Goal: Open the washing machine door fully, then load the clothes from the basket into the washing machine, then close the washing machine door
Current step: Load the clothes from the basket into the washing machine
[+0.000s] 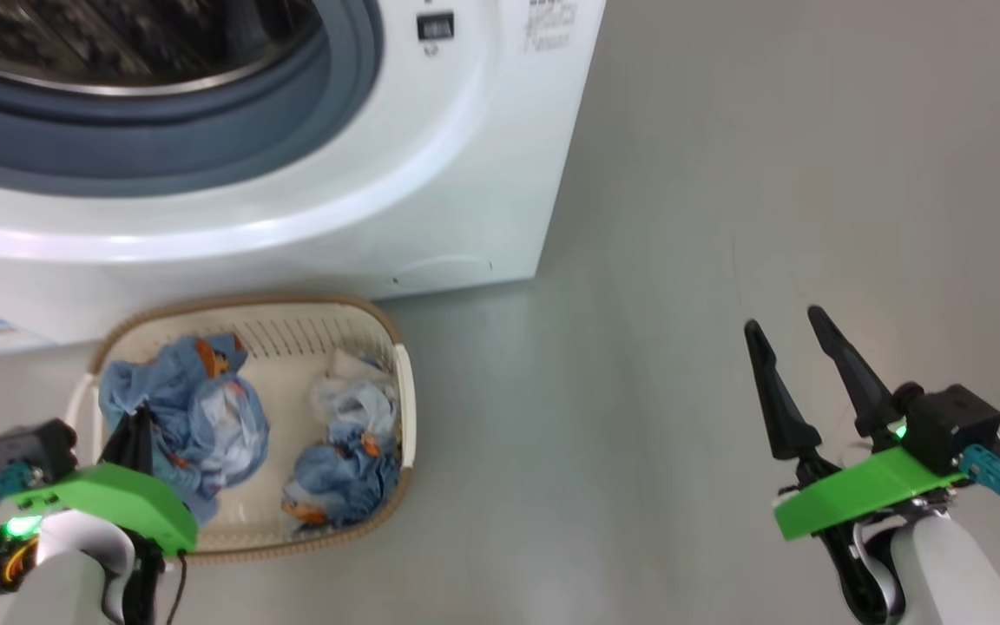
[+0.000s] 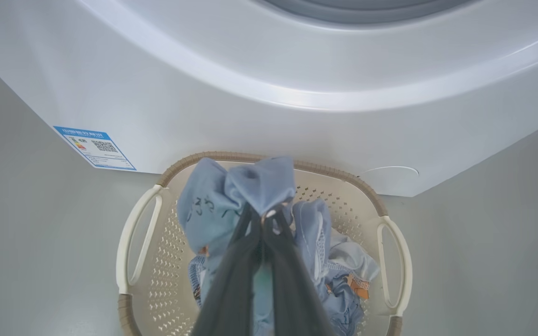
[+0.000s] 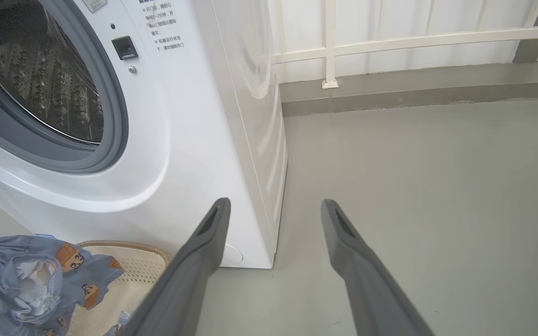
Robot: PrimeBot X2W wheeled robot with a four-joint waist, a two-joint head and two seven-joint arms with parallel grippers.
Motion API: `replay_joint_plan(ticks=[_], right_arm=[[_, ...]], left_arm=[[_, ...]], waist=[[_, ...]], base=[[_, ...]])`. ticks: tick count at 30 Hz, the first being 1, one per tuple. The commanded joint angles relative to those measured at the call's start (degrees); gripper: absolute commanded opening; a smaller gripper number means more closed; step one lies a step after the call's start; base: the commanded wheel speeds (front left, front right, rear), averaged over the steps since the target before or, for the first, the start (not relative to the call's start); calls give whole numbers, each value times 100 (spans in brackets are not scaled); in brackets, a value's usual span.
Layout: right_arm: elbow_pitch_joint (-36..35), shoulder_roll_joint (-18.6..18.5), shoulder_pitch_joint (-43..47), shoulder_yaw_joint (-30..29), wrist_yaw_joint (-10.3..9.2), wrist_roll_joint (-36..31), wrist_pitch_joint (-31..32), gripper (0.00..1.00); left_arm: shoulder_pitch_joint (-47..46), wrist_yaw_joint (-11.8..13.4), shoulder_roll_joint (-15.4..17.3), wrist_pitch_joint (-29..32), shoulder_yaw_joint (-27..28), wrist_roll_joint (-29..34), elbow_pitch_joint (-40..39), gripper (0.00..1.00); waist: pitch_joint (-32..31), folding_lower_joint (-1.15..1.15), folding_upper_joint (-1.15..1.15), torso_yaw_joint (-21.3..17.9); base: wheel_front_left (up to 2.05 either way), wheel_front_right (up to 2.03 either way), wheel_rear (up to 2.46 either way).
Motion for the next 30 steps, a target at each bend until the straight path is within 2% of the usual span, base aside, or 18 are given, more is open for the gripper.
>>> replay_joint_plan(ticks=[1,13,19,30], right_arm=[[-102,-53,125,101,9,49,-27,100],[-120,-236,582,-163,9,77,-27,100],[-150,-277,831,-314,9,107,-27,100],[-254,-304,1208,-582,9,108,-27,100]], left_arm=[[106,-41,181,-77,190,72,-145,0],[1171,-134,-159,-77,804,867,-1842,0],[1660,-148,-352,-77,1013,1031,-2599,0],[2590,-152,-510,-77,1158,1197,-3895,0]], waist=[[-359,0,0,85],[-965,0,0,200],[-1215,0,0,284],[-1440,0,0,379]], base=[[0,0,0],[0,0,0],[0,0,0],[0,0,0]])
